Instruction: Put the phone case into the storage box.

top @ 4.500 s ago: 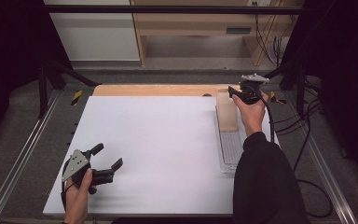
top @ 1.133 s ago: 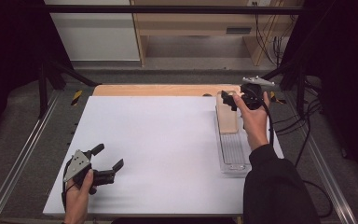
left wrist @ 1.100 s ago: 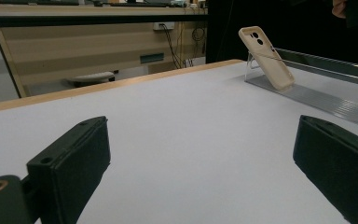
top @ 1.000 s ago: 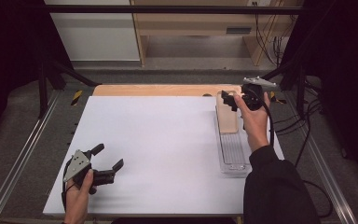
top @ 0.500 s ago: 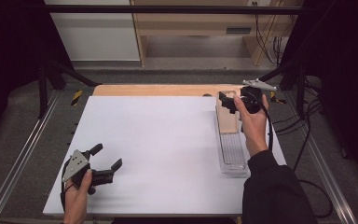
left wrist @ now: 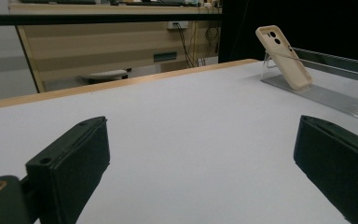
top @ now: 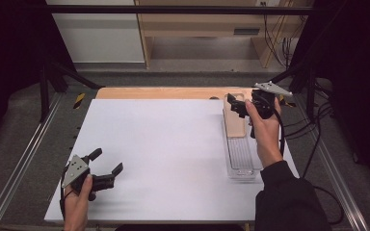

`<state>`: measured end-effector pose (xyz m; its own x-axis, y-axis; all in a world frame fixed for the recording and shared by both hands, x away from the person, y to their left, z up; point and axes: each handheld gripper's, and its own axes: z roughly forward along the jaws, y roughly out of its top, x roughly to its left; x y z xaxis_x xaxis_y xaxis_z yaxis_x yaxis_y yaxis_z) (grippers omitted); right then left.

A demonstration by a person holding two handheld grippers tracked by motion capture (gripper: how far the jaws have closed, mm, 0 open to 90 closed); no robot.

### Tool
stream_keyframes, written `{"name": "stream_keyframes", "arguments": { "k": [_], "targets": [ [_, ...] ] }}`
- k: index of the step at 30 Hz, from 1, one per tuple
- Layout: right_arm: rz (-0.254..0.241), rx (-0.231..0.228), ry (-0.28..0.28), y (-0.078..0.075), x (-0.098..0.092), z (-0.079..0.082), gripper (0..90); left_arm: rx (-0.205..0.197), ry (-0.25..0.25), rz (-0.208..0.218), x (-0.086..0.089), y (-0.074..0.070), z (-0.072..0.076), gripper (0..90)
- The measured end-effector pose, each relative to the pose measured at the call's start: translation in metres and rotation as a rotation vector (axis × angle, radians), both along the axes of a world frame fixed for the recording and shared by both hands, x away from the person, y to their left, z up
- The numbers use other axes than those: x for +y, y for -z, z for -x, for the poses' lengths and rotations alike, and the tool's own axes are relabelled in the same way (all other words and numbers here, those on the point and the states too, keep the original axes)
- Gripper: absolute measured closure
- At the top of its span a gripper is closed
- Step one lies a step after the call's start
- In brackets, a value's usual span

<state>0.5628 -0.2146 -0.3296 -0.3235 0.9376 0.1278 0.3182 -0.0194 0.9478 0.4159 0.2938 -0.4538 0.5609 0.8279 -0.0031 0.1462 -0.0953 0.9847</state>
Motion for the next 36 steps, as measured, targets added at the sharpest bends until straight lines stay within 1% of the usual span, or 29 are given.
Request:
{"name": "stream_keyframes", "arguments": {
  "k": [4,7,8,11,13,17,20,22,23,26,29,31,32,34,36],
  "targets": [
    [-0.016,-0.024,0.008,-0.002,-0.001,0.006,4.1,0.003,-0.012,0.007,0.005,0.0,0.001,2.9],
    [-0.027,-0.032,0.009,-0.005,-0.002,0.009,3.9,0.002,-0.017,0.005,0.008,0.0,0.001,2.7],
    [-0.034,-0.036,0.011,-0.005,-0.003,0.01,3.9,0.0,-0.021,0.01,0.008,0.0,0.001,2.7],
    [-0.034,-0.034,0.004,-0.005,-0.005,0.013,3.9,-0.004,-0.018,0.011,0.008,-0.001,0.001,2.6],
    [-0.038,-0.04,-0.001,-0.004,-0.005,0.017,3.9,0.0,-0.011,0.01,0.008,-0.001,0.001,2.5],
    [-0.05,-0.043,-0.009,0.002,-0.005,0.022,3.8,-0.002,-0.012,0.015,0.009,-0.001,0.001,1.6],
    [-0.043,-0.04,-0.015,0.006,-0.004,0.027,3.8,-0.006,-0.025,0.016,0.01,-0.001,0.001,1.1],
    [-0.028,-0.054,0.003,0.006,-0.005,0.029,4.0,-0.003,-0.037,0.015,0.011,0.0,0.001,1.1],
    [-0.037,-0.054,0.005,0.006,-0.006,0.032,3.9,-0.002,-0.039,0.018,0.011,0.0,0.001,1.0],
    [-0.034,-0.059,0.001,0.006,-0.007,0.034,3.9,-0.007,-0.033,0.023,0.012,-0.001,0.0,1.0],
    [-0.028,-0.059,-0.001,0.007,-0.009,0.037,3.8,-0.019,-0.026,0.028,0.012,-0.002,0.002,1.0],
    [-0.031,-0.067,0.011,0.007,-0.011,0.04,3.7,-0.019,-0.026,0.025,0.013,-0.002,0.002,1.0],
    [-0.033,-0.067,0.009,0.008,-0.012,0.041,3.8,-0.015,-0.03,0.032,0.013,-0.001,0.001,1.0],
    [-0.033,-0.07,0.011,0.01,-0.016,0.043,3.8,-0.011,-0.029,0.029,0.014,-0.001,0.001,1.0],
    [-0.036,-0.065,0.015,0.012,-0.019,0.045,3.8,-0.012,-0.028,0.033,0.014,-0.001,0.001,1.0]
  ]
}}
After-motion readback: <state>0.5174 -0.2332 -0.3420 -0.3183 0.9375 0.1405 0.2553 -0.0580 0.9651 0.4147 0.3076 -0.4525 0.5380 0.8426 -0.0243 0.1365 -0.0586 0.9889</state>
